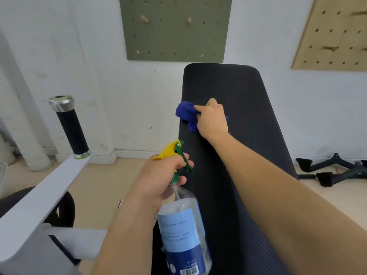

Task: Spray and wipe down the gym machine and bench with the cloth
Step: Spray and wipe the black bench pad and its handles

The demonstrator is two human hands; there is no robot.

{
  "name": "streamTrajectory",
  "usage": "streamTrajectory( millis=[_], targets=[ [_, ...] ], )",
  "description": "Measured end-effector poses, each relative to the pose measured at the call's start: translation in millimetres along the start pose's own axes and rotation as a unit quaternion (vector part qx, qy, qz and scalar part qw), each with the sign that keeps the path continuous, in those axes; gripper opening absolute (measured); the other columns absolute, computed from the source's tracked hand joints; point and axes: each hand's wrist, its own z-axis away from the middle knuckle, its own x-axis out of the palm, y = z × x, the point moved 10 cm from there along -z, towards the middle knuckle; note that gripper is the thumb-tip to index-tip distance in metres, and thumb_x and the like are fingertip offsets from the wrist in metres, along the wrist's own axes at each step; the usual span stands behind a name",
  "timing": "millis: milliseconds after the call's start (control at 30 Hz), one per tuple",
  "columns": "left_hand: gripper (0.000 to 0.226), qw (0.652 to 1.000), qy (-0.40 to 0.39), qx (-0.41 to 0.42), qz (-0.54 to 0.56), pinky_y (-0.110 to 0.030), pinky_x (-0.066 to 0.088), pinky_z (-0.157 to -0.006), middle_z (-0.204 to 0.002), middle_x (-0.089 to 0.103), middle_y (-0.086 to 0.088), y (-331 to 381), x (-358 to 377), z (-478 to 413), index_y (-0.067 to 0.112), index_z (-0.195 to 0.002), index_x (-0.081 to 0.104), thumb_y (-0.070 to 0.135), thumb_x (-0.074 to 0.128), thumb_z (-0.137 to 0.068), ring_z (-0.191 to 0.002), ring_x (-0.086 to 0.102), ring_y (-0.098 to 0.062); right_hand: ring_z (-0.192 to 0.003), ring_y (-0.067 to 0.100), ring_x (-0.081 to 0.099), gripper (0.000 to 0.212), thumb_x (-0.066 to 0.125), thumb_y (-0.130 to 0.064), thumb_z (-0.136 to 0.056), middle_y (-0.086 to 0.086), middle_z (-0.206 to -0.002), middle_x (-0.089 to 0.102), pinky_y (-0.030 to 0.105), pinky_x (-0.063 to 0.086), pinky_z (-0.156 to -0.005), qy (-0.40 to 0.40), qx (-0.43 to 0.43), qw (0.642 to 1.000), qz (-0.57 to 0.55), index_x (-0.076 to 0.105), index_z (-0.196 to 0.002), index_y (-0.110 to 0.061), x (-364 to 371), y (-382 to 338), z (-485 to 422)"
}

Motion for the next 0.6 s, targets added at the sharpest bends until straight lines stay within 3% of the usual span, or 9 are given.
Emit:
streamTrajectory(
  millis=[100,200,267,367,500,600],
  targets=[
    [0.02,1.0,0.0,0.007,0.0,-0.018,0.051,-0.055,-0.094,0.081,-0.006,1.9,1.2,5.1,0.01,-0.101,0.077,0.004,0.062,-0.091,-0.057,0.062,-0.005,-0.097,0.027,0.047,0.027,0.057,-0.017,-0.097,0.005,-0.1,0.042,0.035,0.04,-0.078,-0.032,-0.068,0.996,-0.04,0.069,-0.122,-0.021,-5.8,-12.2,52.6],
    [0.02,1.0,-0.007,0.02,-0.019,-0.021,0.05,-0.058,-0.097,0.081,-0.007,2.7,8.4,11.4,0.012,-0.1,0.077,0.004,0.062,-0.089,-0.067,0.061,-0.01,-0.087,0.026,0.049,0.035,0.067,-0.017,-0.092,0.001,-0.092,0.043,0.043,0.048,-0.071,-0.063,-0.132,0.986,-0.076,0.069,-0.126,-0.024,-22.1,-9.6,129.5],
    [0.02,0.999,-0.014,0.028,-0.027,-0.022,0.05,-0.058,-0.1,0.08,-0.009,1.0,20.5,17.2,0.011,-0.1,0.076,0.003,0.061,-0.089,-0.072,0.062,-0.011,-0.083,0.025,0.05,0.035,0.07,-0.019,-0.089,0.001,-0.09,0.047,0.042,0.049,-0.065,-0.071,-0.144,0.984,-0.074,0.07,-0.124,-0.026,-33.1,4.0,169.9],
    [0.02,0.999,-0.02,0.034,-0.036,-0.021,0.05,-0.057,-0.099,0.08,-0.008,0.2,40.6,26.6,0.008,-0.102,0.075,0.002,0.061,-0.089,-0.076,0.064,-0.011,-0.081,0.028,0.054,0.035,0.074,-0.016,-0.085,0.003,-0.09,0.053,0.042,0.054,-0.065,-0.037,-0.089,0.994,-0.052,0.073,-0.119,-0.024,-48.5,42.0,187.4],
    [0.026,0.998,-0.024,0.044,-0.045,-0.021,0.049,-0.054,-0.102,0.076,-0.013,14.0,74.8,32.4,0.004,-0.11,0.071,0.001,0.061,-0.087,-0.083,0.065,-0.015,-0.099,0.03,0.054,0.032,0.067,-0.018,-0.092,0.003,-0.102,0.051,0.043,0.053,-0.076,0.026,0.104,0.992,-0.071,0.071,-0.123,-0.025,-76.0,102.0,183.1],
    [0.052,0.985,-0.042,0.07,-0.149,-0.03,0.05,-0.065,-0.095,0.071,-0.013,37.0,112.1,24.5,-0.001,-0.114,0.069,0.013,0.066,-0.064,-0.077,0.065,-0.023,-0.101,0.028,0.054,0.028,0.064,-0.018,-0.093,0.001,-0.105,0.048,0.042,0.052,-0.078,0.024,0.147,0.987,-0.067,0.07,-0.12,-0.023,-88.2,121.0,175.2]
  ],
)
